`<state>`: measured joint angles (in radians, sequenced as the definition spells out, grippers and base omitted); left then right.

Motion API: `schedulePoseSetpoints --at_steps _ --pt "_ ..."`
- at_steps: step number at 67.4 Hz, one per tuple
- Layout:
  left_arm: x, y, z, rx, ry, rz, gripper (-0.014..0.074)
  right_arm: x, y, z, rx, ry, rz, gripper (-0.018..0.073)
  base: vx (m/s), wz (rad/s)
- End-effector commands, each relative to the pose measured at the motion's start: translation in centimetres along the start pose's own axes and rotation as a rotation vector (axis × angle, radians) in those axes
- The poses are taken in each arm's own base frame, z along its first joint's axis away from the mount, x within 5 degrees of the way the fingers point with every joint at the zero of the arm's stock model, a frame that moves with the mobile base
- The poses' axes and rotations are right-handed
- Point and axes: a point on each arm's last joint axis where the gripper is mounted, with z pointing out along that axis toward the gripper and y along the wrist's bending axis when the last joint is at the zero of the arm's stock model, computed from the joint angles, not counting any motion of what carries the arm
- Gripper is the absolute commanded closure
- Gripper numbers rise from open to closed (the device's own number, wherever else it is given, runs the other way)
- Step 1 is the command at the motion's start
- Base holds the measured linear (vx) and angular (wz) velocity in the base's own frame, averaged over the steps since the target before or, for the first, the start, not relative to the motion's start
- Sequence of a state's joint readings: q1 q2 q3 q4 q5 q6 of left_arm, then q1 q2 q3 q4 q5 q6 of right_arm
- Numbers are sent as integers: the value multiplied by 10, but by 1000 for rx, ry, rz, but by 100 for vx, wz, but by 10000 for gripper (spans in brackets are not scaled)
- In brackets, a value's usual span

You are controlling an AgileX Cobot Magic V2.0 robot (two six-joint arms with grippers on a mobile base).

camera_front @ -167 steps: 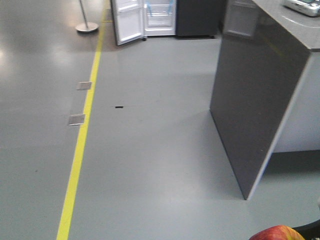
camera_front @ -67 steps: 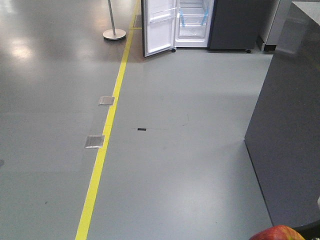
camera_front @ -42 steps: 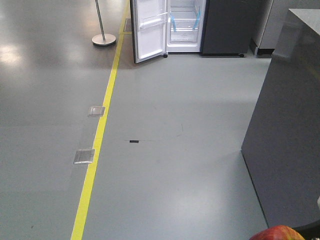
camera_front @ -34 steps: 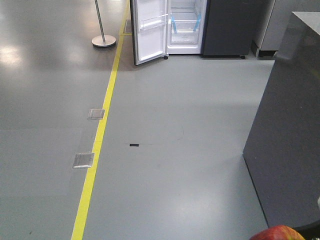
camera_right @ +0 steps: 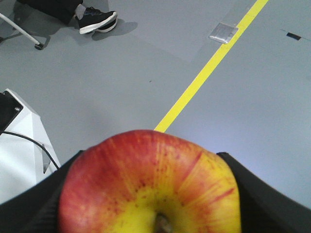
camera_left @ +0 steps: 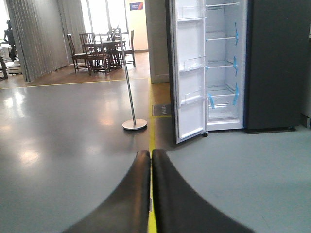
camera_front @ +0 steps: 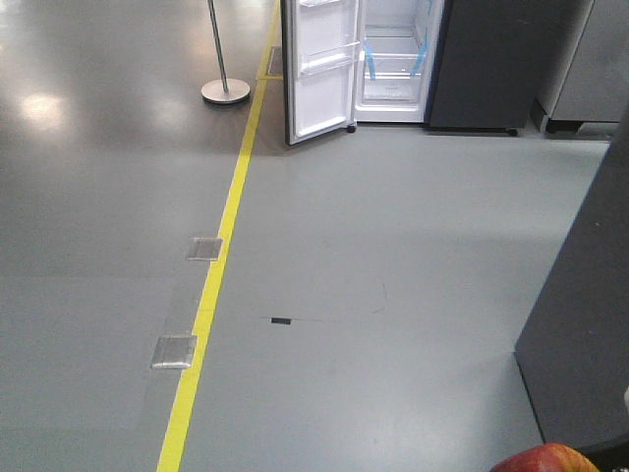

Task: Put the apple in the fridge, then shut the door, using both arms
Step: 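Hold the apple while driving toward the open white refrigerator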

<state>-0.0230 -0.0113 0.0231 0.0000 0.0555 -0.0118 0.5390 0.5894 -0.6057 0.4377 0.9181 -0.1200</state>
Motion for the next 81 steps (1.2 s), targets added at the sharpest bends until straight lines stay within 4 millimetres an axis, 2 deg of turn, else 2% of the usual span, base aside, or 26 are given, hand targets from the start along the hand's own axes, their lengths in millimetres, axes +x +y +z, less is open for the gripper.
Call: schedulePoseSetpoints --at_steps 1,81 --pt "-2 0 0 3 -57 -8 603 -11 4 -6 -18 -80 1 410 32 8" --pt "-2 0 0 3 -57 -8 603 -11 4 -6 -19 -76 1 410 32 0"
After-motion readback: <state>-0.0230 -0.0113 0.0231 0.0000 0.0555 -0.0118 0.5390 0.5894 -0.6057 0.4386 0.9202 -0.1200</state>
